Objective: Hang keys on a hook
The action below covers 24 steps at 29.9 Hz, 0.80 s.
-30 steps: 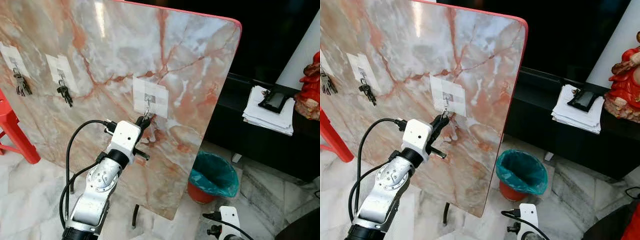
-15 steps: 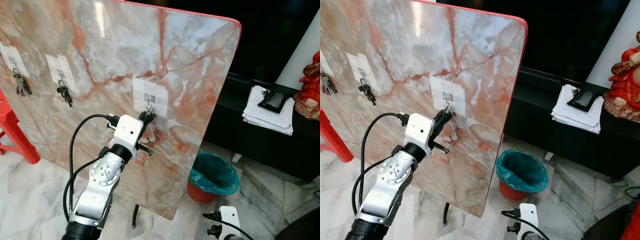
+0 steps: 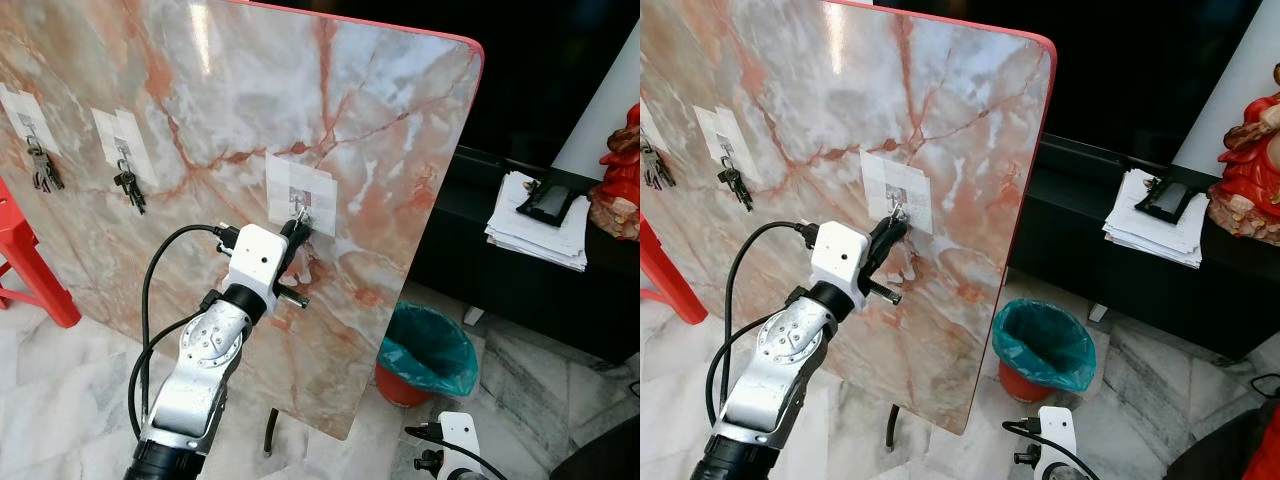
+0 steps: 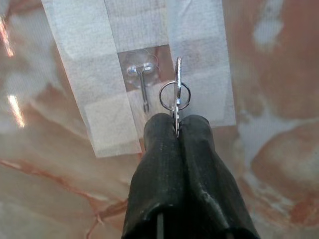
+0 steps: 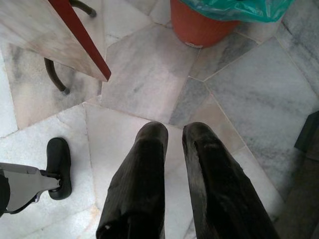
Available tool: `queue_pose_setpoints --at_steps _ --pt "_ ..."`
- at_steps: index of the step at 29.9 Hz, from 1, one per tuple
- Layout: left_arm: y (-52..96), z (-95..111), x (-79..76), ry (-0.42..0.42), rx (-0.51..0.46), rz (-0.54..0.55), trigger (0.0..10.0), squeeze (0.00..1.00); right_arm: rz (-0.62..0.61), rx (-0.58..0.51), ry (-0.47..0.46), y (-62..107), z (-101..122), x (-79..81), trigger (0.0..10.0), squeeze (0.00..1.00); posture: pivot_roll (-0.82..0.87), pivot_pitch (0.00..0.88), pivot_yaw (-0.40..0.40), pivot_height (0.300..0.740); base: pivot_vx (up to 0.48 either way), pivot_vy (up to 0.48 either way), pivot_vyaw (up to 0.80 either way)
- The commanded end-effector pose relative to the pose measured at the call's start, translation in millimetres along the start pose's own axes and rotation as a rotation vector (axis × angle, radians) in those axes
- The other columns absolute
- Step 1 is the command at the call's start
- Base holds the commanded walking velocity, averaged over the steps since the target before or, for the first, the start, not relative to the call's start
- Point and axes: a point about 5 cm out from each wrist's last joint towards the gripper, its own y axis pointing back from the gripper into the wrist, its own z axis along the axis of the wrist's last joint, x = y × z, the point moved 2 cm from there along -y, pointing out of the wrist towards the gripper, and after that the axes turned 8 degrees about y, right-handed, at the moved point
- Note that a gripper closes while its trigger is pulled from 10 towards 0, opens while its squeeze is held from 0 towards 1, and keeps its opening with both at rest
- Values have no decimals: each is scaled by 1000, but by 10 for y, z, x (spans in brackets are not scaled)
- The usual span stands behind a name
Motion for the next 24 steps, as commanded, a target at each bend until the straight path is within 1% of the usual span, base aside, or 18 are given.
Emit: queue_pose_setpoints --at_steps 1,9,13,20,24 --pt "16 8 -45 4 3 -14 10000 0 -8 6 -3 3 -9 -26 10000 0 160 7 -83 740 0 0 0" --pt "54 -20 -56 11 14 0 10000 0 -6 6 -3 2 -9 -21 10000 0 159 8 -81 740 0 0 0" --pt "80 11 -16 4 -1 38 10000 0 -6 5 -3 2 -8 -20 10000 0 163 8 -82 740 0 0 0" --pt "71 32 36 -1 -11 63 10000 0 -3 5 -2 1 -6 -16 10000 0 162 7 -81 740 0 0 0" --pt "54 50 40 -4 -16 61 10000 0 -4 4 -3 1 -6 -17 10000 0 163 7 -80 740 0 0 0"
